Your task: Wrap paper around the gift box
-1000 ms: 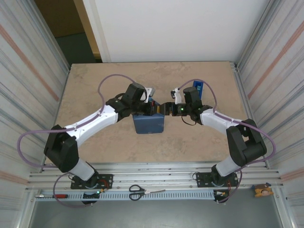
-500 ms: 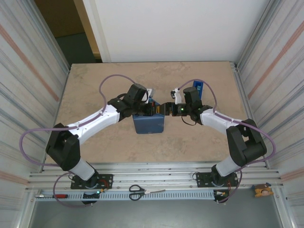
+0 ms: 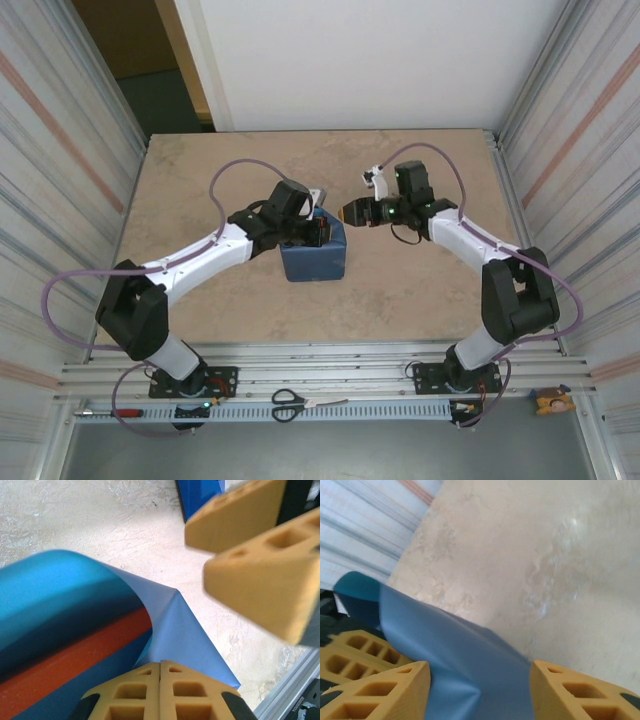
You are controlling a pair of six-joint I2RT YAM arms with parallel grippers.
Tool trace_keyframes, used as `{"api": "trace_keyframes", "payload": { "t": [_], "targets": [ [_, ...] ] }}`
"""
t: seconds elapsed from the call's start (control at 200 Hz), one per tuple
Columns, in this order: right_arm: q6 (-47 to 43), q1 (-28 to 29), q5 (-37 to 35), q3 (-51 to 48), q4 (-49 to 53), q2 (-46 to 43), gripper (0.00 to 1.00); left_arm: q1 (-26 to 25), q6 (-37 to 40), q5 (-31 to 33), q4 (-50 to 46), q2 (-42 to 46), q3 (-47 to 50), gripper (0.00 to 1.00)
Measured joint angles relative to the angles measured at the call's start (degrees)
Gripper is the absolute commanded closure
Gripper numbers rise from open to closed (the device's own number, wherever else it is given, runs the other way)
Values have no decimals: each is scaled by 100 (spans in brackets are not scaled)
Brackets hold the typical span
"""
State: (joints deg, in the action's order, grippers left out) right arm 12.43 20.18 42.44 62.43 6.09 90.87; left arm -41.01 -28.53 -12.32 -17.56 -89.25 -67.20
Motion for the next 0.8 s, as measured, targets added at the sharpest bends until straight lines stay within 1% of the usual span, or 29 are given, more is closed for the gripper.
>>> {"api": "trace_keyframes", "payload": {
  "t": [0.2,0.341,0.481,0.601,0.686,0.747,0.802],
  "targets": [
    [-2181,-28,575,503,640,378,47,0,0,17,109,33,66,100],
    [-3294,11,710,597,960,595,47,0,0,20,164,55,114,100],
    [-4002,72,776,846,1191,848,48,0,2,20,197,66,136,100],
    [-4317,153,846,1032,1294,1058,51,0,2,20,234,66,153,100],
    [-4463,199,929,1187,1392,1193,56,2,2,22,275,66,173,100],
    [-4564,210,1001,1307,1462,1276,64,2,2,20,284,66,175,100],
    [-4625,232,1040,1408,1565,1349,67,2,2,17,286,66,175,100]
  ]
}}
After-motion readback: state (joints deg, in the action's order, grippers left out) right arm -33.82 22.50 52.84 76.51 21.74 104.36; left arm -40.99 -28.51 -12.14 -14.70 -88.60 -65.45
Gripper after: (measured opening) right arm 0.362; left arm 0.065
